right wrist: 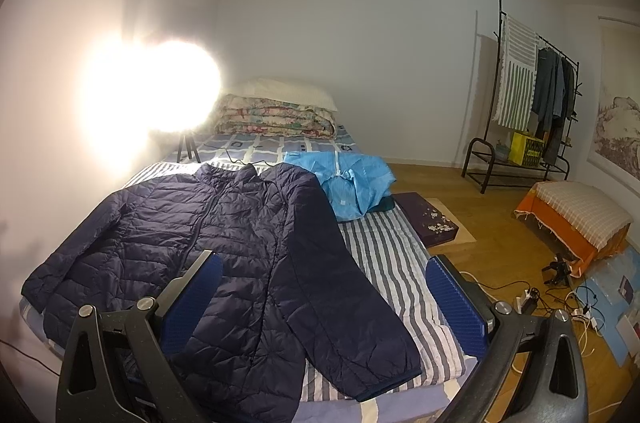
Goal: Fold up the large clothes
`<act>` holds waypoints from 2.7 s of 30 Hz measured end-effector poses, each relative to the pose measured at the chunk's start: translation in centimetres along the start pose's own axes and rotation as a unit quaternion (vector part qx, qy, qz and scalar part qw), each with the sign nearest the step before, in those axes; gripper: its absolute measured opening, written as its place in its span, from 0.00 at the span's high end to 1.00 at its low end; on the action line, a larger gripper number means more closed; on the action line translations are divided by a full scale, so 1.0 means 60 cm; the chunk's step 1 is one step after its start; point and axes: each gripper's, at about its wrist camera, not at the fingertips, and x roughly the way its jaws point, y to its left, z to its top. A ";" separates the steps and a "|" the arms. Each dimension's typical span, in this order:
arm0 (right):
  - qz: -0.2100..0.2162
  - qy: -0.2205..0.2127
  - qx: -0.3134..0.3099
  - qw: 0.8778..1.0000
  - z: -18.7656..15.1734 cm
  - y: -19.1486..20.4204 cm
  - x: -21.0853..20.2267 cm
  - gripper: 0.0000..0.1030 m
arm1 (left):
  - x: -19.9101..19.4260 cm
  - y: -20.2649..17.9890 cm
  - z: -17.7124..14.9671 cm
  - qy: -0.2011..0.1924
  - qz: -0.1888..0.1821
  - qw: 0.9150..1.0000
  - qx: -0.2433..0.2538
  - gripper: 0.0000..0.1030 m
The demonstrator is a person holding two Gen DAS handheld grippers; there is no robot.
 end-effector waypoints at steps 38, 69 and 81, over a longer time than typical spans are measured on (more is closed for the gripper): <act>0.064 0.070 -0.024 0.995 -0.026 0.084 0.128 0.00 | 0.140 0.180 -0.214 0.147 0.018 0.978 -0.144 0.44; 0.106 0.124 -0.055 0.985 -0.071 0.158 0.160 0.01 | 0.349 0.271 -0.312 0.183 0.141 0.944 -0.235 0.93; 0.145 0.151 -0.053 0.976 -0.070 0.190 0.191 0.11 | 0.270 0.164 -0.189 0.064 0.058 0.994 -0.061 0.95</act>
